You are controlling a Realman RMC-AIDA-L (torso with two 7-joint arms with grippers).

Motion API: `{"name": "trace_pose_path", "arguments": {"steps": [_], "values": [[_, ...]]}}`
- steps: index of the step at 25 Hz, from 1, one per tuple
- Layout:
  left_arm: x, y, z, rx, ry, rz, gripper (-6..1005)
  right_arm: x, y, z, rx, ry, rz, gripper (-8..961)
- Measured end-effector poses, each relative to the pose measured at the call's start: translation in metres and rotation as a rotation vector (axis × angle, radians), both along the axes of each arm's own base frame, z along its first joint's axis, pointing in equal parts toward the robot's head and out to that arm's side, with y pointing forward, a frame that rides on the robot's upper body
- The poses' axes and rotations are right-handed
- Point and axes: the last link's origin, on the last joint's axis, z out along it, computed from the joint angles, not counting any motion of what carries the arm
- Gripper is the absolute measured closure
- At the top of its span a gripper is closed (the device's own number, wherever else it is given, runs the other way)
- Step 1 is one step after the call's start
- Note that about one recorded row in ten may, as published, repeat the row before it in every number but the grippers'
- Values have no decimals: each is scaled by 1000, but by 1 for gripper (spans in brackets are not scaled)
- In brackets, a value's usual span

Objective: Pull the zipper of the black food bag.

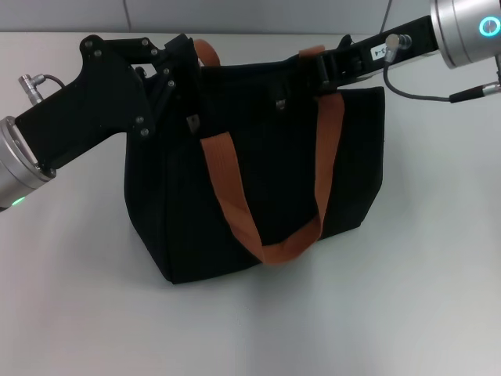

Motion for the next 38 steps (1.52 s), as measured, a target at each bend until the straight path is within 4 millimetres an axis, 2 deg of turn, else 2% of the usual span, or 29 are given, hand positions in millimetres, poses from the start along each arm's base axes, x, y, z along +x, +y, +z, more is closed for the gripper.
{"name": "trace_pose_path", "arguments": {"steps": [9, 22, 25, 38], "values": [[0, 0, 0, 0, 1, 0, 933, -1, 1, -5, -12, 60, -10, 718], [0, 0, -1, -1, 5, -2, 931, -6, 3, -17, -20, 14, 24, 725], [0, 0, -1, -2, 5, -2, 931, -7, 3, -16, -9, -12, 28, 855], [0, -1, -1, -1, 6, -2, 930, -12, 4, -9, 34, -88, 10, 870]]}}
